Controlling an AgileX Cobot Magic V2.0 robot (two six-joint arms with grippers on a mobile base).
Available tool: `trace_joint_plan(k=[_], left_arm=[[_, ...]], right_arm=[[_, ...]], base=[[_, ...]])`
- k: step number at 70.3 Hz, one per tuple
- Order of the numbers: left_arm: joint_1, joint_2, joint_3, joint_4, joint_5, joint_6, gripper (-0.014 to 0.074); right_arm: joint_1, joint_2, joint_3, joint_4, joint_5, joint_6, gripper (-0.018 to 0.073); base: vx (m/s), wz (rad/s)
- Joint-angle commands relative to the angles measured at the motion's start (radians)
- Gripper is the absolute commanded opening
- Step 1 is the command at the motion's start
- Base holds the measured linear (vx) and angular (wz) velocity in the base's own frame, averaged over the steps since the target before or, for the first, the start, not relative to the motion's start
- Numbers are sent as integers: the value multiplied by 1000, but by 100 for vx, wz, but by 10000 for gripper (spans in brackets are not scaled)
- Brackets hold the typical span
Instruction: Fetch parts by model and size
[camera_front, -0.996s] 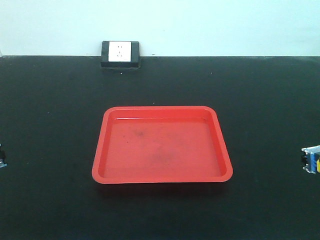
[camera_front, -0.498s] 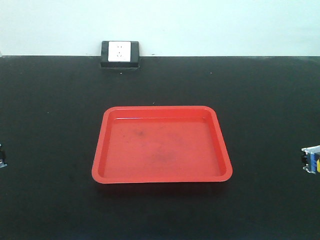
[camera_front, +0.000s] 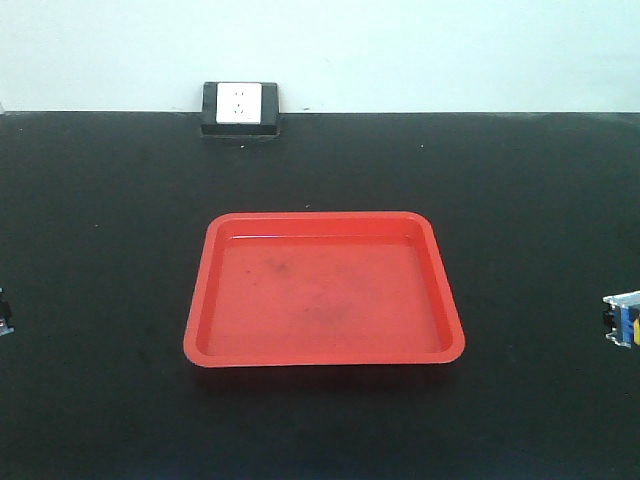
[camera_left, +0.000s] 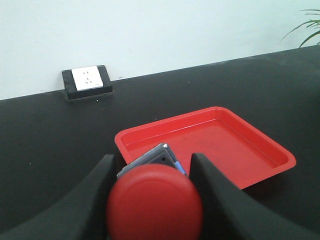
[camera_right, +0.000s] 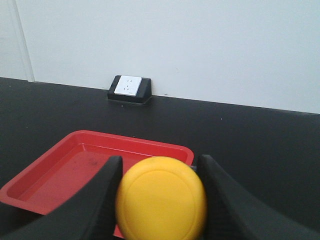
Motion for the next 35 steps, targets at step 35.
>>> trace_joint_plan(k=[35], left_arm=[[-5,12,-26,-25,-96,-7,-7]], right_arm=[[-3,16,-27,-5,-82,-4,-5]], base=[[0,0]])
